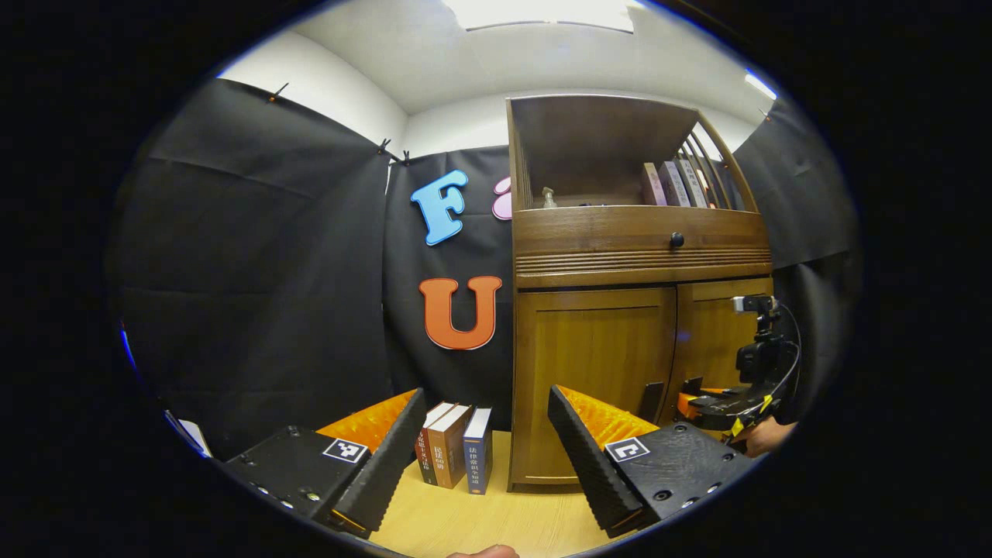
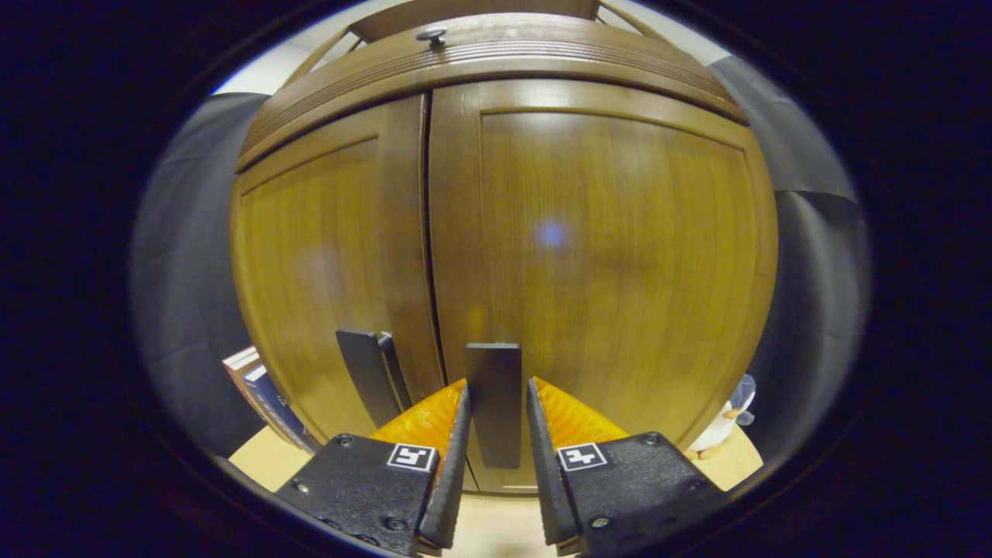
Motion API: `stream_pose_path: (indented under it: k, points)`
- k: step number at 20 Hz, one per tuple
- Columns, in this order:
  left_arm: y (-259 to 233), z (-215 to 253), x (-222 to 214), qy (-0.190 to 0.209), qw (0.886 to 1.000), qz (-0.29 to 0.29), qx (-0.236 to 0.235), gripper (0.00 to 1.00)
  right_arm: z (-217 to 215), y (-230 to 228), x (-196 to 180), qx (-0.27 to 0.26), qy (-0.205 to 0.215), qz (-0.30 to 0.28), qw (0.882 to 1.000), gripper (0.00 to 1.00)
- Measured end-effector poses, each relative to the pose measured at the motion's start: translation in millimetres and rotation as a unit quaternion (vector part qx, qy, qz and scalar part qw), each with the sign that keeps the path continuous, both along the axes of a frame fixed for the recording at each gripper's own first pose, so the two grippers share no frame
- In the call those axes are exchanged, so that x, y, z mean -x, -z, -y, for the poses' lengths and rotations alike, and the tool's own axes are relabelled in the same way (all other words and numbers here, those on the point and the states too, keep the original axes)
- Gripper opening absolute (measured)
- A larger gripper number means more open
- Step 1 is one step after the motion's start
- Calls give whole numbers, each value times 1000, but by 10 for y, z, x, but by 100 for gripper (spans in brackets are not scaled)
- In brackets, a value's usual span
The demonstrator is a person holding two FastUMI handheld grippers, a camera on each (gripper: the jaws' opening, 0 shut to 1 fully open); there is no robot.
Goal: Open the right door of the double-door shoe cabinet with the right hand, and open the left door with the left hand.
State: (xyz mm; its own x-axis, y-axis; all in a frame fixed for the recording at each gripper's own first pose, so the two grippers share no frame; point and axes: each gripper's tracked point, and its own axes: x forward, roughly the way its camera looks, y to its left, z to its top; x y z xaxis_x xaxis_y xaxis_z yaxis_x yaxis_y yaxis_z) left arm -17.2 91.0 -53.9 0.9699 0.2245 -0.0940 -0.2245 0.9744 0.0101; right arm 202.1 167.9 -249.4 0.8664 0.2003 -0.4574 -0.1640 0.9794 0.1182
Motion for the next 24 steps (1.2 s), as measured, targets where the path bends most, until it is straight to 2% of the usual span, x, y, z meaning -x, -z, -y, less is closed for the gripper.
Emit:
stream_pose_path:
  k: [1,2,5,9,17,18,19,24]
  points:
    - [4,5,16,1,1000,0,-1,100,-17,25,8,-2,-2,-4,1000,43]
    - [11,11,29,2,1000,-1,-1,95,-22,36,-16,-2,-2,-4,1000,41]
    - [1,20,92,3,1000,-5,1,95,-17,45,-18,7,-6,1,1000,36]
    - [-45,29,200,-1,1000,1,1,95,-2,18,31,-10,-10,-6,1000,31]
    - [-7,219,298,12,1000,-10,3,95,168,-67,500,-10,-26,1,1000,31]
    - [9,260,283,16,1000,-14,5,100,198,-85,555,-12,-28,1,1000,31]
    - [24,312,277,20,1000,-16,7,95,224,-94,589,-14,-30,1,999,30]
    - [50,571,188,45,999,-19,12,95,358,-137,822,-10,-42,7,999,30]
